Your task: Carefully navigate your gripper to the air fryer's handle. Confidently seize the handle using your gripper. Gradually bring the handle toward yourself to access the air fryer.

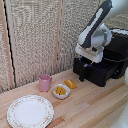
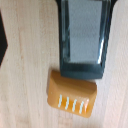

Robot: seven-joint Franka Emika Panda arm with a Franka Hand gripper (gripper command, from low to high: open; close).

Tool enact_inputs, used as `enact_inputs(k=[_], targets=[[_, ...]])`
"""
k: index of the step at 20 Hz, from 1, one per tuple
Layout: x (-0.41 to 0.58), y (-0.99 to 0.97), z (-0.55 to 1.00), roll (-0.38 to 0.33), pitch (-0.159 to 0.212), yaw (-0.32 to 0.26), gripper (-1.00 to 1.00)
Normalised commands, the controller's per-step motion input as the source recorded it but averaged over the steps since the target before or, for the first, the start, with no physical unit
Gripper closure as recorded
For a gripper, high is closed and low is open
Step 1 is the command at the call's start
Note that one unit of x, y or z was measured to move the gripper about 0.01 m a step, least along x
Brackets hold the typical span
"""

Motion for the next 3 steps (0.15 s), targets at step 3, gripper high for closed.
enact_inputs(k=[3], targets=[[0.106,0.07,0.66,0.026,0.005,0.000,-1.00]])
